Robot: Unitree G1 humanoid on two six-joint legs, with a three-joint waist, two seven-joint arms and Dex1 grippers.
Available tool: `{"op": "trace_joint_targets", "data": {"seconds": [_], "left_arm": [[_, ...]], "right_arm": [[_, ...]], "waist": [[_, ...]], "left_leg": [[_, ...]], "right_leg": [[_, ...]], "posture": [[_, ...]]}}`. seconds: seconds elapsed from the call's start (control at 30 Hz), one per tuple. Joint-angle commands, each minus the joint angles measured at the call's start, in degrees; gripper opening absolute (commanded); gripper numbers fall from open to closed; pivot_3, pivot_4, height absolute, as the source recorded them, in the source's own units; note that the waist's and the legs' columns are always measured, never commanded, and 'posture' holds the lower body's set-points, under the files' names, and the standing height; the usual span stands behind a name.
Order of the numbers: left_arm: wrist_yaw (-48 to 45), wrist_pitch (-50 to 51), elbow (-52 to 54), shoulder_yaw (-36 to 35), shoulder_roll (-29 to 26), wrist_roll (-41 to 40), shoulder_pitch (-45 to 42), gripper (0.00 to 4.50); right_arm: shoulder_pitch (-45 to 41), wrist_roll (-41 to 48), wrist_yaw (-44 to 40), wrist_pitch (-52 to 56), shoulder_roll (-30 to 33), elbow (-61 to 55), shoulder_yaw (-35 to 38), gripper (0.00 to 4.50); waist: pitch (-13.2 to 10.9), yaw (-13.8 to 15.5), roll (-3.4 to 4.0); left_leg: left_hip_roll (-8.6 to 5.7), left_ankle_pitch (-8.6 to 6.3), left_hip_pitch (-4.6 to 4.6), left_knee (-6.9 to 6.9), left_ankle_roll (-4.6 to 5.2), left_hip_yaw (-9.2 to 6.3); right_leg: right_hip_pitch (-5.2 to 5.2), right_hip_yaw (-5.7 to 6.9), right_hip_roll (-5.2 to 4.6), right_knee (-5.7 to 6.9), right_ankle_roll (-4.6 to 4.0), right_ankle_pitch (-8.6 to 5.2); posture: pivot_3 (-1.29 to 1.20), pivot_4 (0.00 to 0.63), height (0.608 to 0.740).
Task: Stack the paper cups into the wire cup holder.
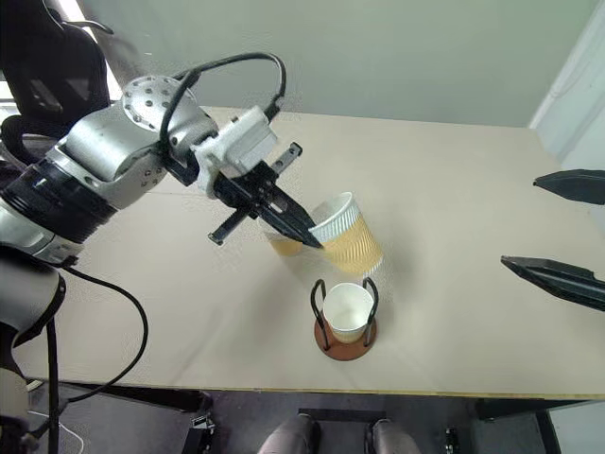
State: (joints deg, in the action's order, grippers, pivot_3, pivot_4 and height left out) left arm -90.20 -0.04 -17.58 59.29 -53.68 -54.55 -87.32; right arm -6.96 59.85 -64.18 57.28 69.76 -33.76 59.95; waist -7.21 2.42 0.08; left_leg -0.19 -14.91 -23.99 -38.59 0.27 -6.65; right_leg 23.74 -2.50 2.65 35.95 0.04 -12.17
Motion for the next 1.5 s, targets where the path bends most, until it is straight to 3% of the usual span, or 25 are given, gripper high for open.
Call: {"op": "trace_joint_targets", "data": {"seconds": [0.03, 0.4, 0.93, 1.37, 1.5], "left_arm": [[-2.3, -3.3, 1.1, 3.6, -0.3, -0.5, -2.8, 0.05], [-2.3, -7.7, 2.0, 11.9, -0.1, -1.6, -5.8, 0.05], [-2.3, -15.9, -3.1, 20.8, 2.9, 1.6, -9.1, 0.05], [-2.3, -15.7, -5.0, 22.1, 4.9, 1.1, -9.6, 0.05], [-2.3, -15.7, -5.4, 21.9, 5.3, 1.1, -9.6, 0.95]], "right_arm": [[0.0, 0.0, -0.2, -0.9, 1.0, 0.3, 1.6, 4.5], [2.8, -0.6, -0.9, -0.9, -0.3, -1.4, 4.6, 4.5], [8.0, -0.3, 0.0, -1.0, -2.9, -4.8, 8.6, 4.5], [11.3, 0.0, 0.7, -1.3, -4.0, -6.3, 11.0, 4.5], [11.8, 0.0, 0.9, -1.5, -4.0, -6.3, 11.1, 4.5]], "waist": [[0.0, 0.0, 0.01], [-0.1, -0.1, 0.22], [-0.1, -0.2, 0.34], [-0.1, -0.1, 0.39], [-0.1, -0.2, 0.39]], "left_leg": [[0.01, -0.03, 0.0, -0.05, 0.05, 0.03], [0.03, -0.36, 0.04, -0.57, 0.68, 0.83], [0.07, -0.43, 0.05, -0.61, 0.85, 1.14], [0.08, -0.45, 0.05, -0.62, 0.88, 1.23], [0.08, -0.45, 0.05, -0.63, 0.88, 1.25]], "right_leg": [[0.0, -0.06, 0.0, 0.01, 0.02, 0.01], [0.02, -0.91, 0.02, 0.0, 0.49, 0.3], [0.08, -1.09, -0.03, 0.02, 0.52, 0.37], [0.08, -1.16, -0.03, 0.02, 0.55, 0.38], [0.08, -1.16, -0.03, 0.02, 0.55, 0.38]], "posture": [[0.0, 0.15, 0.74], [0.0, 0.15, 0.74], [0.0, 0.15, 0.74], [0.0, 0.15, 0.74], [0.0, 0.15, 0.74]]}}
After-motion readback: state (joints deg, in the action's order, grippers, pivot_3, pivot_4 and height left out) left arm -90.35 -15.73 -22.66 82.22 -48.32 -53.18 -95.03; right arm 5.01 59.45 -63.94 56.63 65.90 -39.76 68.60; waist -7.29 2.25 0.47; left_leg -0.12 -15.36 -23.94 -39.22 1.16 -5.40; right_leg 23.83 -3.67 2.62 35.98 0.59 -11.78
